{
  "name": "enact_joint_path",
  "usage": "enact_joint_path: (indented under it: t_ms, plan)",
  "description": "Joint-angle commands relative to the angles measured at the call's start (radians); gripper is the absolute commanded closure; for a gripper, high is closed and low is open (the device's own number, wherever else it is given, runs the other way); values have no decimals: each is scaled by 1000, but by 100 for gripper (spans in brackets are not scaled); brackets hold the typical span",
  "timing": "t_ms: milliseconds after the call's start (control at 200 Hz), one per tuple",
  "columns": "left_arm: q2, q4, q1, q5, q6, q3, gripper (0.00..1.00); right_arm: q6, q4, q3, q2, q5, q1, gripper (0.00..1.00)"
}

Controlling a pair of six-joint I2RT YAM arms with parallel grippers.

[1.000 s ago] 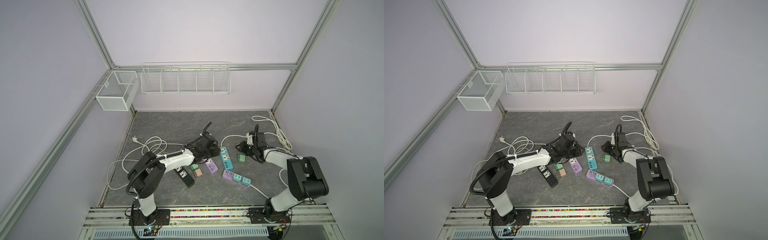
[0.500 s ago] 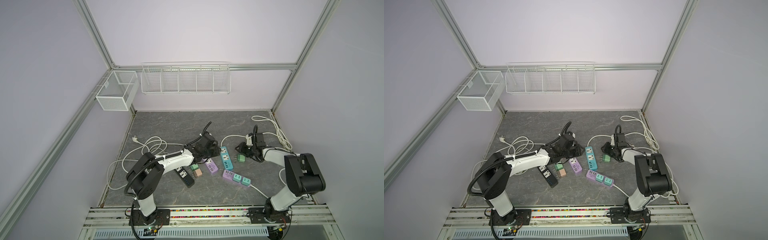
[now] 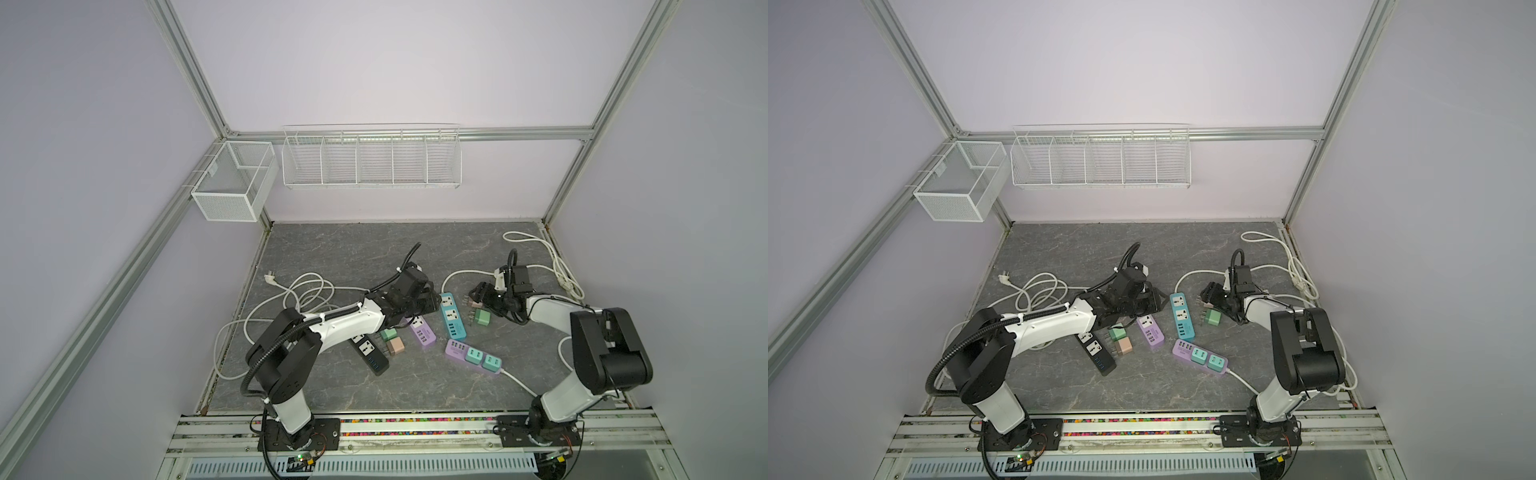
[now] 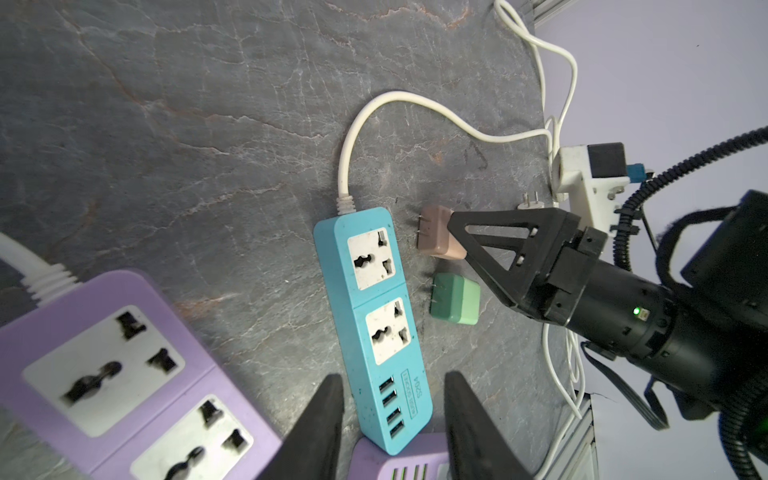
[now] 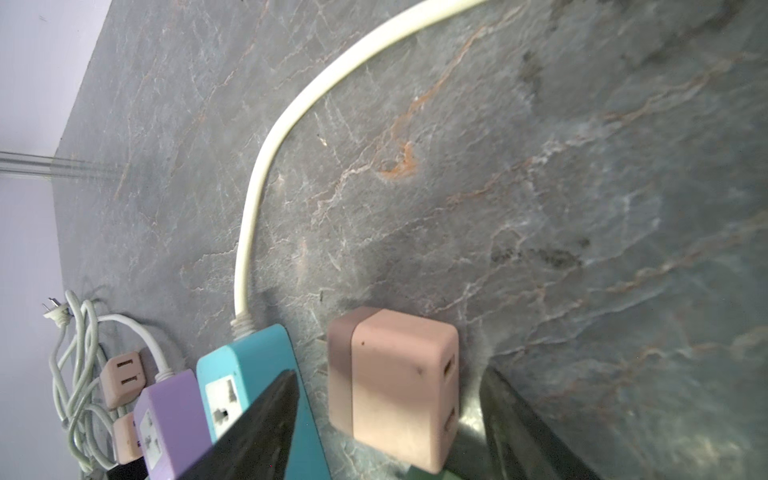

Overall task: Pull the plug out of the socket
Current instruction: 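Set the pink adapter down beside the green adapter with the right gripper, then move the right gripper onto the teal adapters while the left arm shifts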

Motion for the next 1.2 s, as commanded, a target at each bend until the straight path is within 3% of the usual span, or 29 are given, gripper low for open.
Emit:
enact_joint_path:
  t_ms: [0,420,585,885,1195]
  plan:
    - [-45,-11,-12,-11,1,-21,58,-12,-45,-13,-59,25,-5,22]
    - [-168,-83,-86,-29,29,-125,56,-72,-333,-52,-328,16,-3,6]
    - [-153,-62,-153,7,-25,-156,56,-89,-453,-94,-440,-7,-3,0]
    - [-90,41,-286,-8,-216,-177,56,-87,-631,-161,-583,-31,-2,10]
    - [-5,109,-313,-18,-349,-203,56,-60,-720,-229,-682,-33,0,11]
